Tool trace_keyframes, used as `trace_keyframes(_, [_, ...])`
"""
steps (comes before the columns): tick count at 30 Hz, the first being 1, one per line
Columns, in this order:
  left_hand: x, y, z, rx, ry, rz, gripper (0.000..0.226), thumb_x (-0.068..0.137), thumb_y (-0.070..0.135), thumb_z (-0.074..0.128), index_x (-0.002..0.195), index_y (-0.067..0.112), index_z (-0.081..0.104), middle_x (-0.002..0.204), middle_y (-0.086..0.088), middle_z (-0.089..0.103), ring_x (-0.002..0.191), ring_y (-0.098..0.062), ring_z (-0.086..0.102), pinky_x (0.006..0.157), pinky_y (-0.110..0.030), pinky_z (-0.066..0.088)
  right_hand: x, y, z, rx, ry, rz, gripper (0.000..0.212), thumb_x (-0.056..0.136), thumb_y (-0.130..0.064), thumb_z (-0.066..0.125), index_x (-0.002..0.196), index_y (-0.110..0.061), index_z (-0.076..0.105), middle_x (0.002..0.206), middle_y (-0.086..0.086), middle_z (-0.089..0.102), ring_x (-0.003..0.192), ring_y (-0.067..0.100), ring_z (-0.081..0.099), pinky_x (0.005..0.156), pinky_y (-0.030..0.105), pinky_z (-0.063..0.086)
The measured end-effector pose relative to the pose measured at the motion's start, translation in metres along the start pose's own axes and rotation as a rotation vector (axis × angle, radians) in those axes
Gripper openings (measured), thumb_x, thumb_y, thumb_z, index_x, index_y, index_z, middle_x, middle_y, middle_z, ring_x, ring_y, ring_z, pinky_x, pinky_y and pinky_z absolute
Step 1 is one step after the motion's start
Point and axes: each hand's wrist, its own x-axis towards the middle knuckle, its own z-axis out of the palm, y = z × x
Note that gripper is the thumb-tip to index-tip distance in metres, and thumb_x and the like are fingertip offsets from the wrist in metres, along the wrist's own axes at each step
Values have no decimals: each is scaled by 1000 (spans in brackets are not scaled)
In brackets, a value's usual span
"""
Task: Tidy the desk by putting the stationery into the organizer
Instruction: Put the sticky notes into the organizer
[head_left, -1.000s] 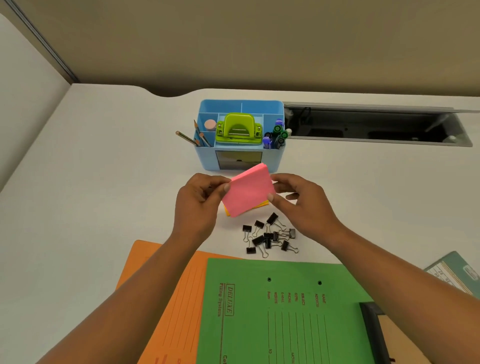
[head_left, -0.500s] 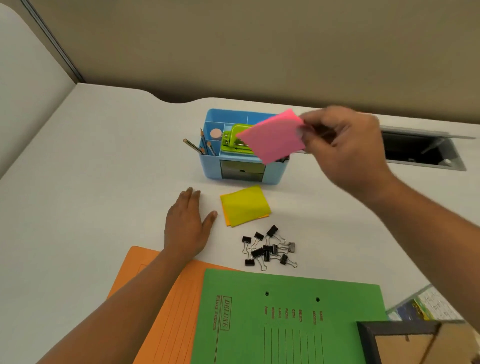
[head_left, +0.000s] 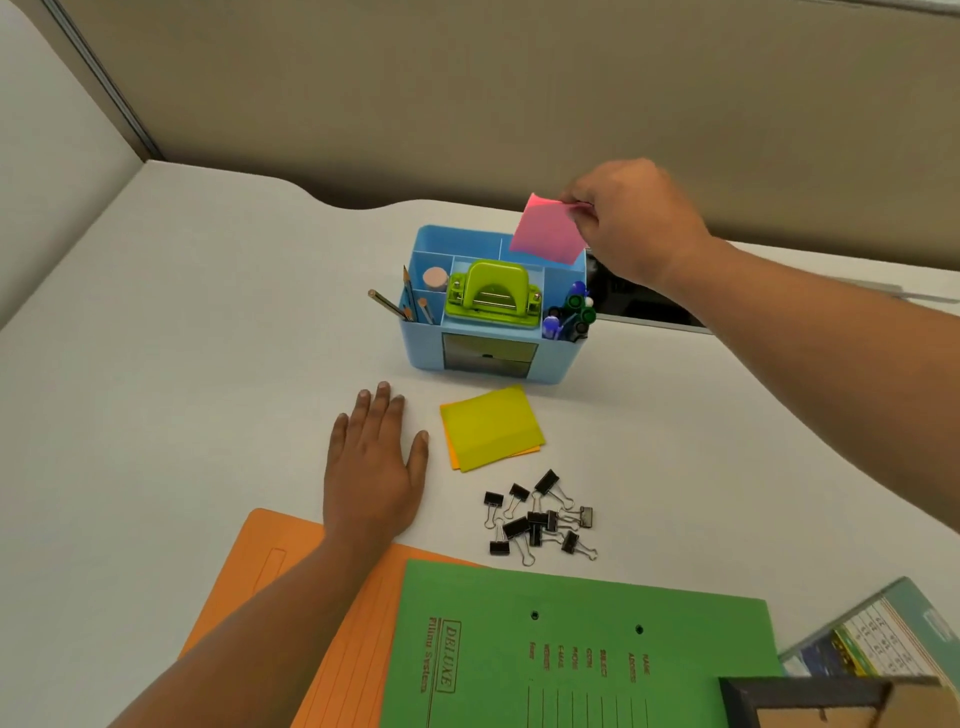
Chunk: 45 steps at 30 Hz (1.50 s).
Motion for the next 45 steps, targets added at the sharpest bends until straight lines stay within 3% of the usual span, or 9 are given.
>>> trace_keyframes(7, [1,0,1,15,10,-5,65,98,54,25,151,16,32,161,-1,23,149,-18,14,122,-41,12,4,0,15,14,-112,36,28,93,-13,47,111,-15,68,105,11,68,90,30,59,70,34,48])
trace_keyframes(11, [0,1,1,4,18,-7,66,97,54,25,151,16,32,161,-1,23,149,-18,15,122,-41,12,-6,1,18,86,-146,42,28,90,-10,52,112,-14,70,108,8,70,93,25,63,84,38,54])
trace_keyframes(14, [0,1,1,8,25,-2,66,97,54,25,151,16,32,161,-1,23,149,-18,15,122,-40,12,-16,5,18,210,-65,147,25,90,-10,54,109,-12,71,103,5,72,89,16,64,90,31,52])
trace_keyframes(19, [-1,2,1,-3,34,-1,70,96,58,23,150,16,33,160,-3,24,149,-19,15,121,-42,12,-65,2,27,449,276,530,14,84,-15,60,92,-16,72,82,-5,67,73,8,60,72,13,45])
trace_keyframes(21, [0,2,-1,2,26,16,74,93,63,24,150,17,33,160,-3,24,149,-19,14,121,-42,11,-98,-5,41,529,352,674,14,82,-15,61,89,-17,73,79,-6,68,71,6,61,72,13,48])
trace_keyframes(24, [0,3,-4,16,-29,121,85,87,75,30,152,21,29,162,2,20,150,-15,11,122,-42,9,-141,-26,68,634,237,799,11,82,-13,64,86,-21,71,78,-8,68,72,7,63,78,28,55])
trace_keyframes(33, [1,3,-5,64,-57,193,90,78,86,37,150,33,30,161,8,20,150,-13,10,121,-42,10,-159,-66,99,628,-146,723,21,84,-23,68,104,-16,70,88,-5,68,86,13,64,77,23,45])
trace_keyframes(38, [1,4,-5,51,-60,189,88,78,87,37,149,36,31,161,9,20,149,-13,10,121,-41,9,-150,-74,103,484,-246,739,36,81,-37,71,112,-20,65,101,-2,70,96,20,64,82,32,50])
trace_keyframes(45, [2,2,-3,37,-62,184,89,78,88,36,150,36,30,161,8,19,150,-13,9,122,-41,8,-146,-90,102,359,-351,780,54,73,-48,79,117,-25,57,111,1,66,100,25,61,71,30,44])
